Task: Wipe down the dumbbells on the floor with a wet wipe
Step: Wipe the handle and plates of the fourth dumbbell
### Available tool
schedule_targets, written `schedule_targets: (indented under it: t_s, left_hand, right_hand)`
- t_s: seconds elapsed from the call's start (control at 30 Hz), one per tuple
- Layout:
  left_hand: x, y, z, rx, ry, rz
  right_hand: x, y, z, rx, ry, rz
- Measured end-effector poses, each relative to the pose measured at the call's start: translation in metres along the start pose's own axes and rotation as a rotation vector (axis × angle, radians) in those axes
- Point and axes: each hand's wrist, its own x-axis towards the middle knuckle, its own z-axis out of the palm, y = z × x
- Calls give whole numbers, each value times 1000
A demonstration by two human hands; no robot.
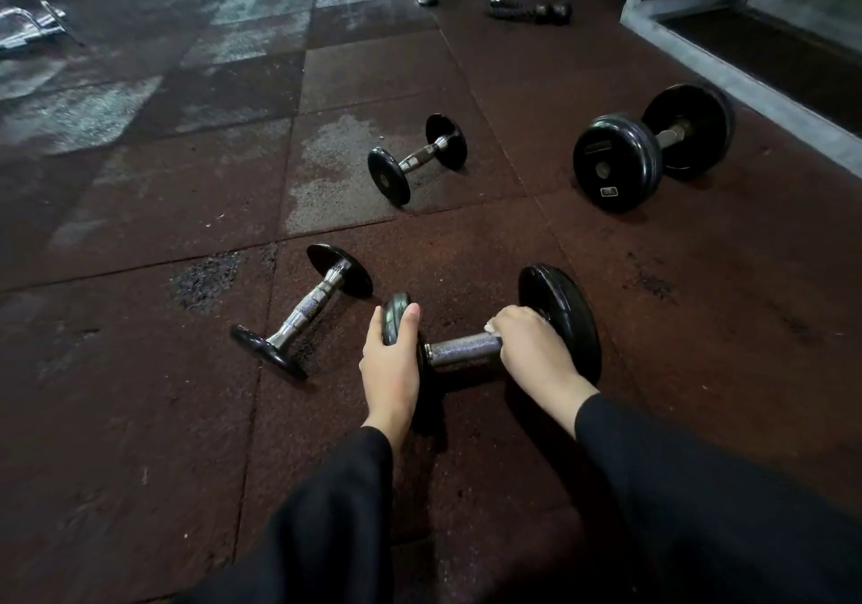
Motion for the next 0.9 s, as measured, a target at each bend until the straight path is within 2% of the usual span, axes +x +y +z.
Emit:
schedule_targets:
  t_s: [0.17,0.23,0.33,0.53,0.6,0.8,0.9]
  left_hand:
    - [2,1,0,10,0,-1]
    - [1,2,0,9,2,-4]
    - [-3,3,0,7,6,-3]
    - [-6,5,-1,4,-3,-6]
    - [-6,5,-1,1,-5,-1]
    - [-11,5,-3,24,-4,1]
    - [-15,5,-4,41,-3,14]
  right_hand:
    - [-24,-32,20,10,27,-58]
    - [-37,-38,26,48,69,6]
    - [-32,-29,32,-139,125,14]
    - [-14,-30,23,-289,135,94]
    - [-23,-27,23,-293,100,155]
    - [-16,-22,14,-532,82,136]
    - [-2,-25,-6,-457,-114,149]
